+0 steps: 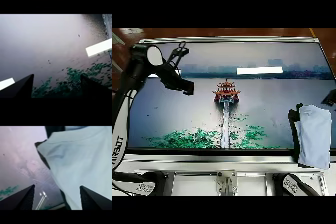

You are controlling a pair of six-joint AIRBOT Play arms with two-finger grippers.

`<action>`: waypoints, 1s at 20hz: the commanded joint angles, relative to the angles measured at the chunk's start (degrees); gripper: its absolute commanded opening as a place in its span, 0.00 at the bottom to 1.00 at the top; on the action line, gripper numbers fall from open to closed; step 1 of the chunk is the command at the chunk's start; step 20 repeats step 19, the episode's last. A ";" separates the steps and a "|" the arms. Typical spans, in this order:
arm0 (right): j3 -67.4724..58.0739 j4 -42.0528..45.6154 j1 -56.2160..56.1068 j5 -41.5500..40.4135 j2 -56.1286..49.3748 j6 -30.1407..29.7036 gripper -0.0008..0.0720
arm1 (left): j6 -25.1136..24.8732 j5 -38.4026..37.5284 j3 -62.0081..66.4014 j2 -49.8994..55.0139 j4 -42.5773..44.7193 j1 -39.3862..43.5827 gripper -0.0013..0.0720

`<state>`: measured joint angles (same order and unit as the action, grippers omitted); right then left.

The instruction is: Fold the shirts.

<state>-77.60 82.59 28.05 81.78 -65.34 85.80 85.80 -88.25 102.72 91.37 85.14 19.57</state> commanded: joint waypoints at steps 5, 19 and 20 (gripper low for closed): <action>-0.48 -1.77 -12.26 0.37 -0.92 -0.37 0.95 | 2.60 -1.03 -0.02 2.60 -3.78 1.57 0.94; -0.48 -2.62 -12.61 0.33 -0.92 -0.37 0.95 | 2.56 1.53 -0.02 2.60 -5.29 1.66 0.94; -0.48 -2.62 -12.61 0.33 -0.92 -0.37 0.95 | 2.56 1.53 -0.02 2.60 -5.29 1.66 0.94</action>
